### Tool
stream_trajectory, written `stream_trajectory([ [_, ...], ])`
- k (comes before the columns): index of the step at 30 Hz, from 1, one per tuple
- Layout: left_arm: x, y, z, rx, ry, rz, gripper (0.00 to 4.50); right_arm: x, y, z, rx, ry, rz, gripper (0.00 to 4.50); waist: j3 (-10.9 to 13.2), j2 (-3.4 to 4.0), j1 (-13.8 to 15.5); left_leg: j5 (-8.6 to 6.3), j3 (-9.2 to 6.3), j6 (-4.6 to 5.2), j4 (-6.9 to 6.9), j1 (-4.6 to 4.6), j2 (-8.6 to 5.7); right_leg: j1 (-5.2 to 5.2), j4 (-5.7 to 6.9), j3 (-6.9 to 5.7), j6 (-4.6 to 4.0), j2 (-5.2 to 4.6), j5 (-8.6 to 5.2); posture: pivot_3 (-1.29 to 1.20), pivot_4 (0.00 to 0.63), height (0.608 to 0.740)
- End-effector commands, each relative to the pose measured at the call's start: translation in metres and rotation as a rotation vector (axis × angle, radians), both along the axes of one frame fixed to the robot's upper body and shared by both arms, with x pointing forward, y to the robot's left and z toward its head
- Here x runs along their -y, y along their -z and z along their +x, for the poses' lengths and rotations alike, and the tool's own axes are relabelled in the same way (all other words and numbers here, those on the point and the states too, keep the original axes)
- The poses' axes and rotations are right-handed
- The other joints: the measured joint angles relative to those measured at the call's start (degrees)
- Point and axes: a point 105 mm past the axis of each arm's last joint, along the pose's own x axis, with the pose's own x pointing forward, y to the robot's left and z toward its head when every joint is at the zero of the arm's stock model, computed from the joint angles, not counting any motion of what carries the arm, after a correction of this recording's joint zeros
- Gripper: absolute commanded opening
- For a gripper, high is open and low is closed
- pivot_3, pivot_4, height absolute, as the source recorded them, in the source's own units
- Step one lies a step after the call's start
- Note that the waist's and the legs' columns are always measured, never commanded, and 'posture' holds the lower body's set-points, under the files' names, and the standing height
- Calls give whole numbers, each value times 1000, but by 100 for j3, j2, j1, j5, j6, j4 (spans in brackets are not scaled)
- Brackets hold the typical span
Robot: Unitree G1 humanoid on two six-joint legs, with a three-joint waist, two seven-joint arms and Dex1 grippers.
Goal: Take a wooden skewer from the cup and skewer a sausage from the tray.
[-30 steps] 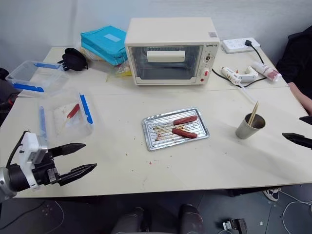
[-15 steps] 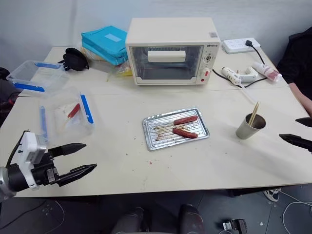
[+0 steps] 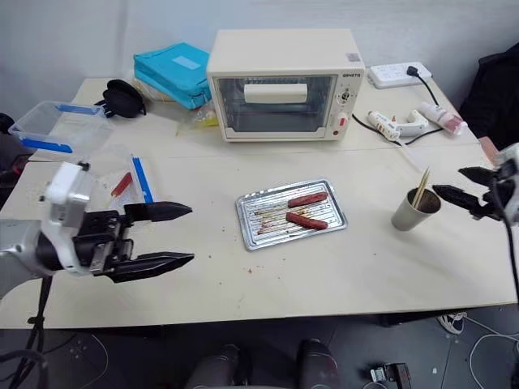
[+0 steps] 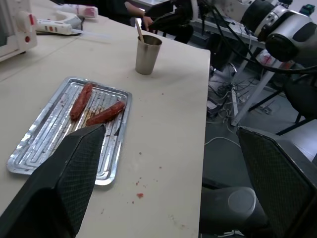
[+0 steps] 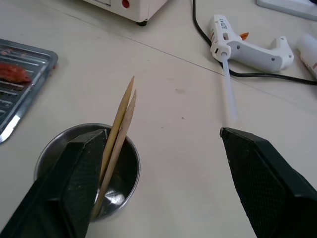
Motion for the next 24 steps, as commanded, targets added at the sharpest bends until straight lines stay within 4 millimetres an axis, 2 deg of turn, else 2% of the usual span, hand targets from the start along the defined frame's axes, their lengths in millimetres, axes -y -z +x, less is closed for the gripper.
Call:
stream_trajectory([
  [1, 6, -3, -1, 33, 19, 1, 4500, -7, -15, 7, 51, 14, 5, 3770, 0, 0, 3, 0, 0, -1, -1, 0, 0, -1, 1, 0, 1, 1, -1, 0, 150, 740],
  [3, 9, -2, 0, 40, 26, 6, 4500, -14, -10, 9, 38, 3, 7, 3365, 0, 0, 5, 1, 0, -1, -1, -1, 0, -2, 0, 0, 1, 2, -1, 0, 150, 740],
  [5, 10, -1, 1, 47, 26, 9, 4500, -17, -6, 10, 30, 1, -3, 2745, 0, -1, 9, 1, -1, -1, 1, -2, 0, 0, -1, 0, 2, 2, -1, 0, 150, 740],
  [8, 9, -3, 4, 56, 16, 8, 4500, -17, -9, 8, 40, 6, -6, 2745, 0, -1, 33, 2, -3, 2, 2, -5, -5, 0, 0, -1, 4, 0, 0, 0, 150, 740],
  [12, 6, -2, 5, 59, 5, 18, 4500, -16, -22, 0, 60, 3, 29, 2745, 0, -1, 25, 2, -4, 3, 1, -6, -5, 0, -1, -1, 6, 0, 1, 0, 150, 740],
  [18, 6, 0, 7, 63, 5, 29, 4500, -10, -29, -11, 62, 17, 14, 2745, 1, -2, 20, 3, -5, 3, 1, -6, -5, 1, -1, -2, 7, 0, 0, 0, 150, 740],
  [24, 7, -1, 10, 72, 12, 33, 4500, -6, -30, -13, 67, 40, 9, 2745, 1, -2, 17, 3, -5, 3, 1, -5, -5, 1, -1, -2, 7, 0, 0, 0, 150, 740],
])
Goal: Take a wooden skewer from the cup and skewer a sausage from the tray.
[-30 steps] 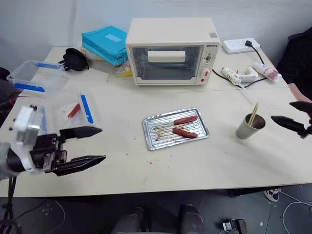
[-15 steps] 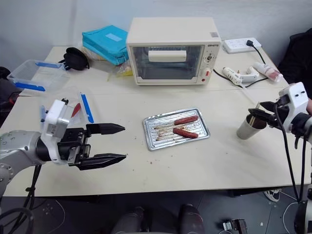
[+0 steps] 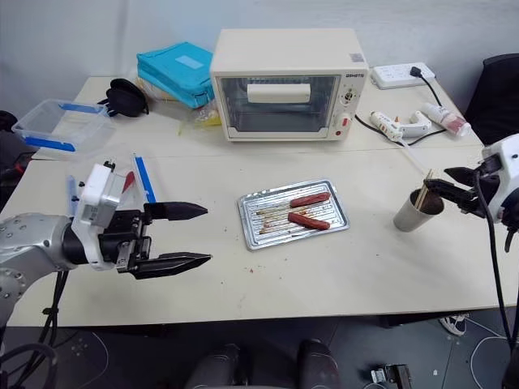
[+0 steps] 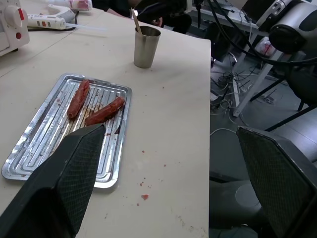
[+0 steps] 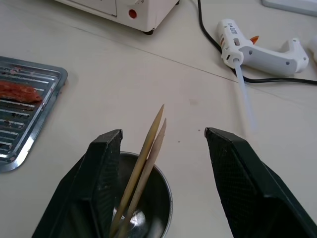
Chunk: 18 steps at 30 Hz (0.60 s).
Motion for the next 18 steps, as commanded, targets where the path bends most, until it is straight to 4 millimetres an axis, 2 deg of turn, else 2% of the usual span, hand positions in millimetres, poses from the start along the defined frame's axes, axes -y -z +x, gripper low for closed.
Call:
stream_trajectory([
  [1, 1, -6, 1, 43, 10, -1, 4500, 2, -14, -4, 49, 13, -35, 2745, 0, 0, -1, 0, 0, 0, 0, 0, 0, 0, 0, 0, 0, 0, 0, 0, 150, 740],
  [6, 2, -8, 2, 50, 13, 2, 4500, 0, -8, -2, 41, 16, -46, 2745, 0, 0, 5, 0, 0, 1, 0, -1, -2, 0, 0, 0, 1, -1, 0, 0, 150, 740],
  [13, 1, -8, 2, 55, 9, 7, 4500, 6, -9, -3, 40, 39, -48, 2745, 0, 0, -1, 1, 0, 1, 0, 0, 0, 0, 0, 0, 1, 0, 0, 0, 150, 740],
  [18, 3, -10, 3, 59, 14, 7, 4500, -1, -3, 2, 38, 33, -51, 2745, 0, 0, 2, 1, 0, 1, 0, 0, -1, 0, 0, 0, 1, 0, 0, 0, 150, 740],
])
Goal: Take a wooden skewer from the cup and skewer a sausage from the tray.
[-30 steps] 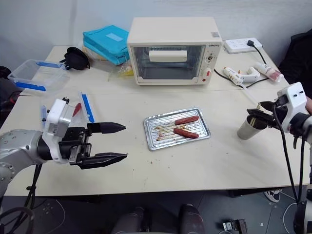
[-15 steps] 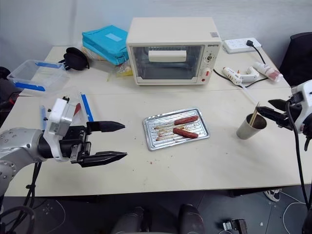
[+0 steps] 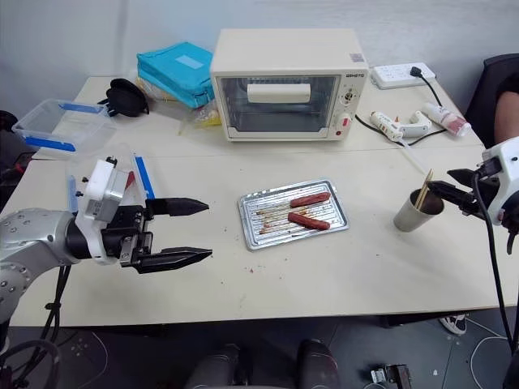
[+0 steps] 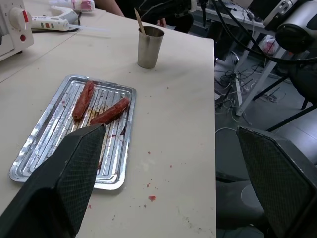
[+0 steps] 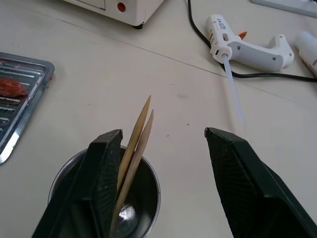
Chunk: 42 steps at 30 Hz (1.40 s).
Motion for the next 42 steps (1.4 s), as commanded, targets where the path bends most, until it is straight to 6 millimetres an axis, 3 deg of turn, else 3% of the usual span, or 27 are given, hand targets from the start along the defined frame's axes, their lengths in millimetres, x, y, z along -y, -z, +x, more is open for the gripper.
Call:
stream_trajectory([
  [1, 3, -9, -2, 47, 19, 2, 4500, -5, -9, 3, 49, -4, -24, 2745, 0, 0, -3, 0, 0, 0, 0, 0, 0, 0, 0, 0, 0, 0, 0, 0, 150, 740],
  [11, 3, -11, -3, 55, 19, 1, 4500, -5, 1, 4, 29, -2, -63, 2745, 0, 0, -3, 0, 0, 0, 0, 0, 0, 0, 0, 0, 0, 0, 0, 0, 150, 740],
  [18, 2, -11, -3, 57, 17, 7, 4500, 0, -9, -3, 42, -7, -36, 2745, 0, 0, 0, 0, 0, 0, 0, 0, 0, 0, 0, 0, 0, 1, 0, 0, 150, 740],
  [27, 3, -12, -2, 65, 22, 8, 4500, 5, -2, -3, 31, 13, -67, 2745, 0, 0, -2, 0, 0, 0, 0, 0, 0, 0, 0, 0, 1, 0, 0, 0, 150, 740],
  [42, 2, -15, 0, 74, 17, 10, 4500, 5, 4, 7, 51, 25, -88, 2745, 0, 0, -8, 0, 0, 0, 0, 0, 0, 0, 0, 0, 1, 1, 0, 0, 150, 740],
])
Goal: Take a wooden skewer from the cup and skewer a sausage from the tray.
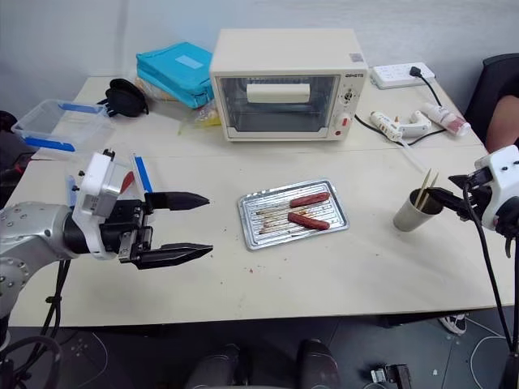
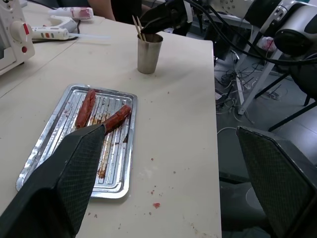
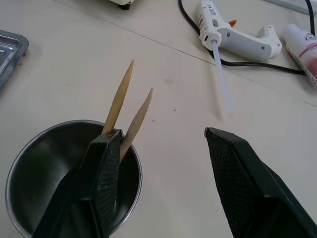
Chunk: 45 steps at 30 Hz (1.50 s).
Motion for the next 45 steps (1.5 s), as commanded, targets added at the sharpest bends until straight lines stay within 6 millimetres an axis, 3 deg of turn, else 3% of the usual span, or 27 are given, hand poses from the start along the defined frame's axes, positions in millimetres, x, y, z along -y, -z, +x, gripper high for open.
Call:
stream_trajectory([
  [1, 0, -7, -1, 39, 3, 6, 4500, -4, -9, 4, 39, -12, -13, 2745, 0, 0, -2, 0, 0, 0, 0, 0, 0, 0, 0, 0, 0, 0, 0, 0, 150, 740],
  [3, -1, -6, 0, 40, 2, 8, 4500, -8, -9, 6, 38, -24, 6, 2745, 0, 0, -2, 0, 0, 0, 0, 0, 0, 0, 0, 0, 0, 0, 0, 0, 150, 740],
  [5, -1, -6, 0, 41, 1, 10, 4500, -12, -8, 6, 31, -47, 26, 2375, 0, 0, 1, 0, 0, 0, 0, 0, 0, 0, 0, 1, 0, 0, 0, 0, 150, 740],
  [12, -4, -7, 1, 47, -7, 13, 4500, -14, -8, 4, 24, -65, 43, 148, 0, 0, 3, 0, -1, 0, 0, 0, 0, 0, 0, -1, 0, 0, 0, 0, 150, 740],
  [13, -4, -6, 2, 47, -9, 13, 4500, -14, -8, 3, 23, -66, 44, 66, 0, 0, 4, 0, -1, 0, 0, 0, 0, 0, 0, -1, 0, 0, 0, 0, 150, 740],
  [32, -2, -4, 7, 54, 14, 17, 4500, -3, -22, -5, 51, -35, 44, 66, 0, 0, 4, 0, 0, 0, 0, 0, 0, 1, 0, 0, 0, 0, 0, 0, 150, 740],
  [45, 4, -3, 13, 64, 45, 3, 4500, 9, -67, -22, 116, -24, 187, 66, 0, 0, 4, 0, 0, 1, 0, 0, 0, 1, 0, -1, 1, 0, 0, 0, 150, 740],
])
